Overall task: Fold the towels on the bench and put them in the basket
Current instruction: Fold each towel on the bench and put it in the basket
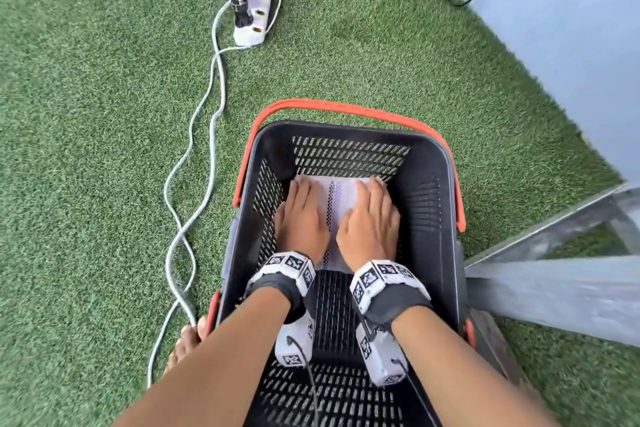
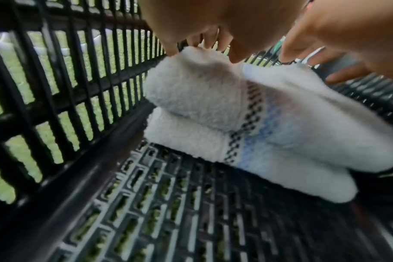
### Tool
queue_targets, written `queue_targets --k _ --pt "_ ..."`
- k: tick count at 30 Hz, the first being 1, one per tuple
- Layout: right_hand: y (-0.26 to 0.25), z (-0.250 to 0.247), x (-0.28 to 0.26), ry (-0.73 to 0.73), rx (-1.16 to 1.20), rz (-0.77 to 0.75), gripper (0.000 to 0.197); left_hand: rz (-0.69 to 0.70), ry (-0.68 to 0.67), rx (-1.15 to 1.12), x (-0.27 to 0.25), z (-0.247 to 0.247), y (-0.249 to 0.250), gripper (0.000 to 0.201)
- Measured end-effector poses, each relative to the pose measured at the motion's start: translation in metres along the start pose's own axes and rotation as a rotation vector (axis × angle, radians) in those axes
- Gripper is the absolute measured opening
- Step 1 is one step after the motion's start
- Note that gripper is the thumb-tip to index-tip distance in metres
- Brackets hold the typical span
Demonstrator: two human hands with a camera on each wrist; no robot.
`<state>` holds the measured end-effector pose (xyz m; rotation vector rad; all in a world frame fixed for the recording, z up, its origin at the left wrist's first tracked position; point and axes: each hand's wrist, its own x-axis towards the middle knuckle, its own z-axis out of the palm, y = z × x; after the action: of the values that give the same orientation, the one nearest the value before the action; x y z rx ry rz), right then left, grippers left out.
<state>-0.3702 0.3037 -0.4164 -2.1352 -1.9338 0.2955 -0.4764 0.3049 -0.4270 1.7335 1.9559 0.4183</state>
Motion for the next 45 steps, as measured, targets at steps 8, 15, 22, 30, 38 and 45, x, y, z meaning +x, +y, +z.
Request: queue_targets --k 8,15,22,30,38,45 --pt "0.017 0.040 -0.013 -0.081 -0.124 -0.001 0.061 0.107 -0.026 0.224 0.000 0.030 -0.020 0.066" --pt "0.017 0.044 -0.013 -0.066 -0.095 0.005 0.061 0.066 0.003 0.343 0.003 0.039 -0.018 0.069" --pt "0.004 -0.026 -0.015 -0.527 -0.116 0.045 0.051 -0.080 -0.441 0.382 -0.016 -0.037 0.022 0.052" --pt "-0.024 -0.183 -0.047 -0.764 -0.246 -0.008 0.043 -0.004 -0.545 0.573 -0.087 -0.157 0.087 0.036" --pt "-0.028 -0.373 -0.114 -0.347 -0.160 -0.065 0.030 0.304 -0.101 0.404 -0.180 -0.289 0.197 0.031" --pt "0.000 -0.476 -0.197 -0.129 -0.133 -0.027 0.029 0.549 -0.012 0.375 -0.264 -0.338 0.263 0.030"
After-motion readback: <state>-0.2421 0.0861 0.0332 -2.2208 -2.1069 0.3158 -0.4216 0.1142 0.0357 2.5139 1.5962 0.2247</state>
